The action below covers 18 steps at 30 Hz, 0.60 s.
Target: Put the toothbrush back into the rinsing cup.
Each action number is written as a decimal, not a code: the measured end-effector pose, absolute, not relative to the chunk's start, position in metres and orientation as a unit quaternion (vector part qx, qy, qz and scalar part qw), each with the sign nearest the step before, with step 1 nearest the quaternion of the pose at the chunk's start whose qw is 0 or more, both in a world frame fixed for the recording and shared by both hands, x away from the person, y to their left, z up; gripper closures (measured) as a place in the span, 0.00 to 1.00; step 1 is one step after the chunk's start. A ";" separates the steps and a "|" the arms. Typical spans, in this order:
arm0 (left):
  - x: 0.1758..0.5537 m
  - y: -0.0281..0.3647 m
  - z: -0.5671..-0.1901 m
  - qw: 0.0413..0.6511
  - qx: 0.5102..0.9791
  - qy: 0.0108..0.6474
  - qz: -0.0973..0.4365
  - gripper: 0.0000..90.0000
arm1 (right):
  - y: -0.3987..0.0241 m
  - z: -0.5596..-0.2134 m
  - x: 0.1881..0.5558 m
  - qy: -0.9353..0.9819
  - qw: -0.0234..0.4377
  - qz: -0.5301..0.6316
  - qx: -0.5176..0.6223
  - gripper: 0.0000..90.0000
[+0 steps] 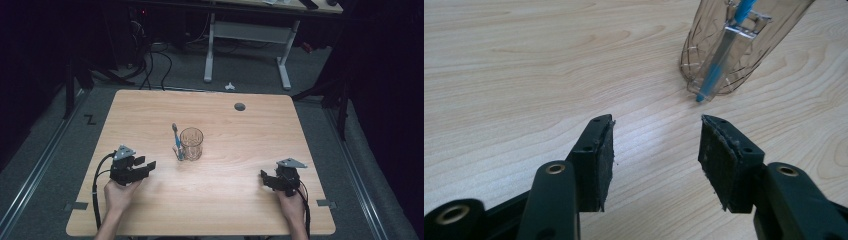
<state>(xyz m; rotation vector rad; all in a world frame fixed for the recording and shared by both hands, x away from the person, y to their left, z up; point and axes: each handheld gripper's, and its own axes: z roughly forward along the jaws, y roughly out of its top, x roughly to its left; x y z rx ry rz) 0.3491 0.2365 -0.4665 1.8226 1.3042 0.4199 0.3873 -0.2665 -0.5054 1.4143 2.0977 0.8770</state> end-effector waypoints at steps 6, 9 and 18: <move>0.350 0.237 -0.471 0.411 0.727 0.524 0.167 0.52 | -0.266 -0.505 0.387 0.762 0.230 0.319 0.514 0.27; 0.350 0.236 -0.475 0.410 0.726 0.527 0.167 0.52 | -0.266 -0.505 0.387 0.762 0.230 0.319 0.514 0.27; 0.354 0.232 -0.486 0.395 0.729 0.531 0.174 0.52 | -0.266 -0.505 0.387 0.762 0.230 0.319 0.514 0.27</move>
